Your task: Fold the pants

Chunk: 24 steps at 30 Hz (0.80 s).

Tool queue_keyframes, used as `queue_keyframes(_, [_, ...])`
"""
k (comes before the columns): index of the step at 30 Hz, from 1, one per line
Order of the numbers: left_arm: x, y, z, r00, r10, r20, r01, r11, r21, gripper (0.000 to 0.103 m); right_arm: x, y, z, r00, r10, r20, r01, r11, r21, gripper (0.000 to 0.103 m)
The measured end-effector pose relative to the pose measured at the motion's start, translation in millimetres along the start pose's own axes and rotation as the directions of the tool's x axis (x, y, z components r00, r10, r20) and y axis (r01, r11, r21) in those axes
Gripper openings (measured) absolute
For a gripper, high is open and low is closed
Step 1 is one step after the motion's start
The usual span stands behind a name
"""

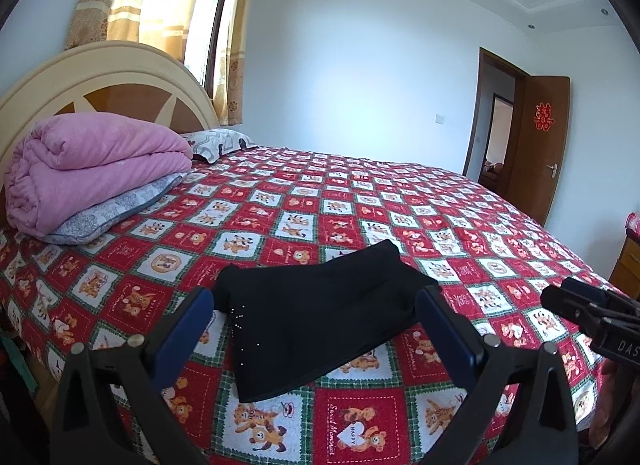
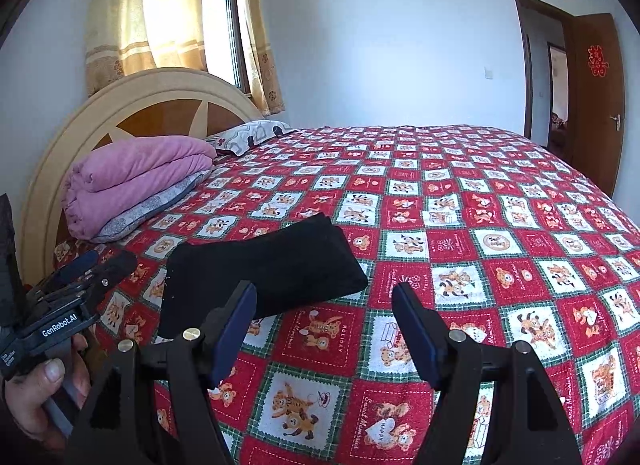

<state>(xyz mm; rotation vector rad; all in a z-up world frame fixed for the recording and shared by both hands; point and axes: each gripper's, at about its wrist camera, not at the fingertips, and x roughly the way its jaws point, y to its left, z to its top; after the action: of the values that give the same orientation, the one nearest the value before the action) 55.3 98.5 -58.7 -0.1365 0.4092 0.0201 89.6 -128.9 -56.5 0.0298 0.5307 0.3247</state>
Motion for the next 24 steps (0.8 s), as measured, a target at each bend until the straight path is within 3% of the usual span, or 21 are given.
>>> queue_keyframes(9, [-9,-17,5,0.999,-0.031,0.015,0.031,0.998,0.051,0.103,-13,-12,3,0.999,-0.017,0.039,0.016,1.000,0.025,0.071])
queue_keyframes(15, [-8,-23,5,1.000,0.013,0.014,-0.014,0.997,0.076,0.103,-19,-17,3,0.999,-0.021,0.051,0.019,0.999,0.038,0.071])
queue_keyframes(24, [-3,-18,2,1.000,0.023,-0.003,-0.022,0.998,0.054,0.103,-15,-18,-1,0.999,-0.019,0.031,0.018,0.999,0.035,0.071])
